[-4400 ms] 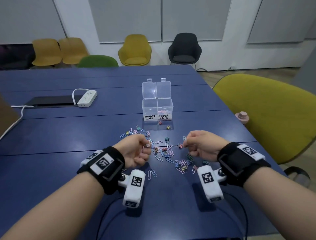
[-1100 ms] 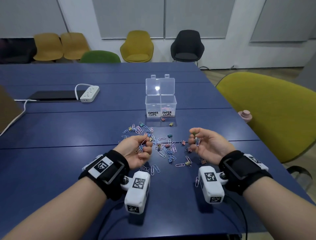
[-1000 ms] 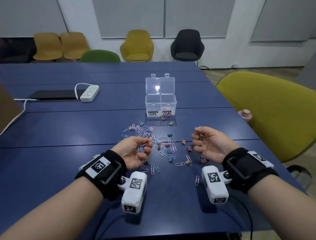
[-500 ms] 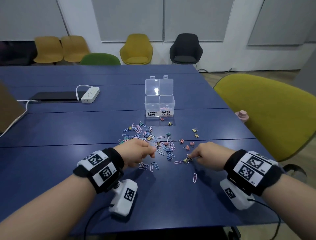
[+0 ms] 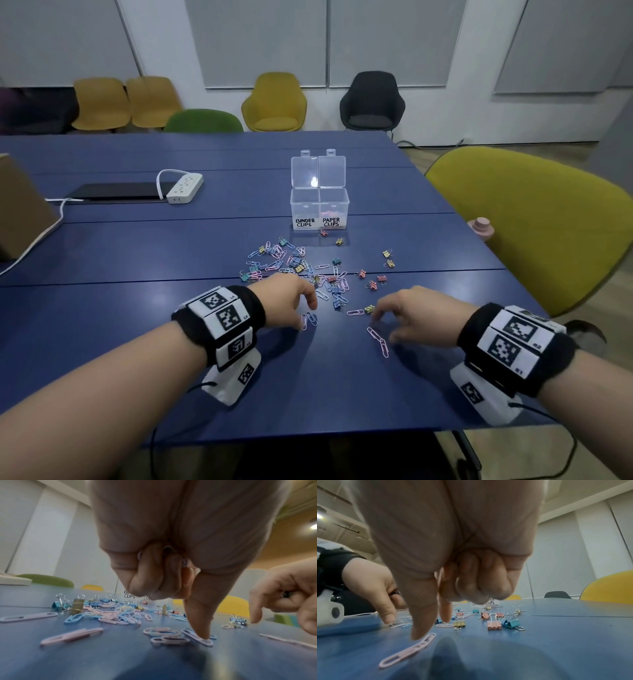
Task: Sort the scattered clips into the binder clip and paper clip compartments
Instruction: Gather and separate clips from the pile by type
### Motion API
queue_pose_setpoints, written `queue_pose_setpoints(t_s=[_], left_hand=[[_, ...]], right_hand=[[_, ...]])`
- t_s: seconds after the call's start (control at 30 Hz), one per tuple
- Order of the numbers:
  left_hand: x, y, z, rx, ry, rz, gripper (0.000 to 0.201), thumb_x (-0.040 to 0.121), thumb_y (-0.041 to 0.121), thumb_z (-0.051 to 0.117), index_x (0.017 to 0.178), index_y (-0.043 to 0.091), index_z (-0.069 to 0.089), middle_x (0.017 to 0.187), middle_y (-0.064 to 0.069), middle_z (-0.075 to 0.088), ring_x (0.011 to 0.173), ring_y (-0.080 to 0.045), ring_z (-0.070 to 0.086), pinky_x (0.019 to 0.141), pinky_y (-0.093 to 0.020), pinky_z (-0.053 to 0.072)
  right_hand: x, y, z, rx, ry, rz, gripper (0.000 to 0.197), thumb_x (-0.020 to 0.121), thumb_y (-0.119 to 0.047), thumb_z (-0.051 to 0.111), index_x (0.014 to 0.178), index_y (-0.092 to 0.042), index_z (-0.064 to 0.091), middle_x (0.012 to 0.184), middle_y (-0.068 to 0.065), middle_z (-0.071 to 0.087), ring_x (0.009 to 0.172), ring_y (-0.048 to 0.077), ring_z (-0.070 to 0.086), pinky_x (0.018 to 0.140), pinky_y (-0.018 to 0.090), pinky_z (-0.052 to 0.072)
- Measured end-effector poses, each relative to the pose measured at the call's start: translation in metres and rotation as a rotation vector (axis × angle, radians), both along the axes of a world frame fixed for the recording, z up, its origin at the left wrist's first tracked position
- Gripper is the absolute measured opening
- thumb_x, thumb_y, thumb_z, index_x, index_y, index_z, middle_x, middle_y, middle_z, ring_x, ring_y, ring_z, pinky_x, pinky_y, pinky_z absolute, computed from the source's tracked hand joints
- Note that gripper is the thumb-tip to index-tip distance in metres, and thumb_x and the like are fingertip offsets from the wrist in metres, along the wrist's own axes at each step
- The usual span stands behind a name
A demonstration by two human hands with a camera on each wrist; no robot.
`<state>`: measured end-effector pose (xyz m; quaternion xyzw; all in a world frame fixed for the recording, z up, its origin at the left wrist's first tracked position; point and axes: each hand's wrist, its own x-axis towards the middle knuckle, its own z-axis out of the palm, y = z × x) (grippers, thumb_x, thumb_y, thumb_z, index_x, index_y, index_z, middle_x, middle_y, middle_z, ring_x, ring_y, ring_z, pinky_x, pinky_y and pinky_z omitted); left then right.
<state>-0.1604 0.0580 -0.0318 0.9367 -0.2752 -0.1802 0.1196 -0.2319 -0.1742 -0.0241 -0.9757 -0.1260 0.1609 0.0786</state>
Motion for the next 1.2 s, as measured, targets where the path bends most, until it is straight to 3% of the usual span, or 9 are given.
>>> queue_pose_setpoints(t_s=[0.2, 0.4, 0.6, 0.73, 0.83, 0.93, 1.07, 1.13, 1.2], left_hand=[[0.003, -0.013, 0.001, 0.066, -0.029, -0.078, 0.028, 0.08, 0.019, 0.071, 0.107, 0.023, 0.064, 0.067, 0.008, 0.044, 0.071, -0.013, 0.046, 0.067, -0.023, 0.039], [0.01, -0.021, 0.0, 0.07, -0.031, -0.054, 0.016, 0.08, 0.021, 0.072, 0.095, 0.018, 0.067, 0.064, 0.008, 0.048, 0.064, -0.013, 0.05, 0.053, -0.019, 0.037], [0.018, -0.025, 0.0, 0.135, -0.013, -0.09, 0.008, 0.079, 0.021, 0.073, 0.081, 0.021, 0.065, 0.064, 0.011, 0.052, 0.061, -0.008, 0.049, 0.064, -0.021, 0.038], [0.018, -0.028, 0.002, 0.212, -0.009, -0.134, 0.005, 0.083, 0.022, 0.068, 0.083, 0.02, 0.064, 0.082, -0.001, 0.065, 0.071, -0.012, 0.051, 0.067, -0.022, 0.037], [0.019, -0.03, 0.0, 0.294, -0.012, -0.161, 0.004, 0.086, 0.023, 0.064, 0.084, 0.02, 0.061, 0.083, -0.002, 0.06, 0.077, -0.016, 0.052, 0.069, -0.024, 0.039], [0.018, -0.032, -0.002, 0.362, -0.028, -0.19, 0.007, 0.089, 0.023, 0.057, 0.082, 0.019, 0.057, 0.081, -0.002, 0.055, 0.076, -0.02, 0.049, 0.068, -0.025, 0.04], [0.013, -0.034, -0.002, 0.483, -0.069, -0.205, 0.018, 0.093, 0.025, 0.047, 0.086, 0.011, 0.056, 0.081, -0.005, 0.052, 0.077, -0.023, 0.048, 0.066, -0.031, 0.04], [0.012, -0.032, 0.0, 0.465, -0.066, -0.185, 0.024, 0.095, 0.025, 0.045, 0.088, 0.005, 0.057, 0.078, -0.006, 0.05, 0.075, -0.024, 0.046, 0.066, -0.032, 0.039], [0.015, -0.024, 0.003, 0.336, -0.01, -0.133, 0.026, 0.097, 0.024, 0.045, 0.095, 0.003, 0.059, 0.083, -0.008, 0.053, 0.075, -0.023, 0.046, 0.066, -0.028, 0.039]], right_hand=[[0.002, 0.005, -0.007, -0.068, 0.043, 0.019, 0.042, 0.073, -0.04, 0.072, 0.109, -0.035, 0.052, 0.071, -0.012, 0.043, 0.087, 0.021, 0.054, 0.061, 0.029, 0.038], [0.01, 0.015, -0.008, -0.067, 0.033, 0.04, 0.025, 0.08, -0.035, 0.067, 0.102, -0.027, 0.058, 0.084, -0.005, 0.051, 0.082, 0.02, 0.049, 0.072, 0.031, 0.043], [0.02, 0.024, -0.008, -0.082, 0.019, 0.018, 0.011, 0.084, -0.029, 0.064, 0.092, -0.022, 0.062, 0.087, -0.005, 0.054, 0.083, 0.021, 0.051, 0.069, 0.027, 0.039], [0.024, 0.025, -0.007, -0.086, 0.076, 0.016, 0.009, 0.084, -0.026, 0.064, 0.081, -0.022, 0.056, 0.086, -0.002, 0.059, 0.08, 0.02, 0.052, 0.068, 0.027, 0.038], [0.027, 0.024, -0.008, -0.104, 0.111, 0.031, 0.014, 0.085, -0.025, 0.061, 0.087, -0.012, 0.064, 0.095, 0.007, 0.069, 0.085, 0.025, 0.058, 0.068, 0.027, 0.04], [0.028, 0.025, -0.011, -0.149, 0.141, 0.043, 0.023, 0.085, -0.022, 0.056, 0.093, -0.002, 0.066, 0.098, 0.017, 0.069, 0.074, 0.026, 0.051, 0.066, 0.03, 0.041], [0.025, 0.03, -0.012, -0.188, 0.154, 0.048, 0.021, 0.086, -0.018, 0.049, 0.092, -0.002, 0.062, 0.096, 0.019, 0.066, 0.074, 0.027, 0.047, 0.066, 0.033, 0.04], [0.028, 0.029, -0.008, -0.121, 0.137, 0.031, 0.014, 0.09, -0.018, 0.045, 0.088, -0.008, 0.055, 0.089, 0.014, 0.059, 0.076, 0.025, 0.046, 0.068, 0.031, 0.038], [0.032, 0.024, -0.003, 0.092, 0.121, -0.043, 0.012, 0.092, -0.019, 0.046, 0.082, -0.013, 0.047, 0.08, 0.007, 0.052, 0.069, 0.02, 0.043, 0.065, 0.029, 0.039]])
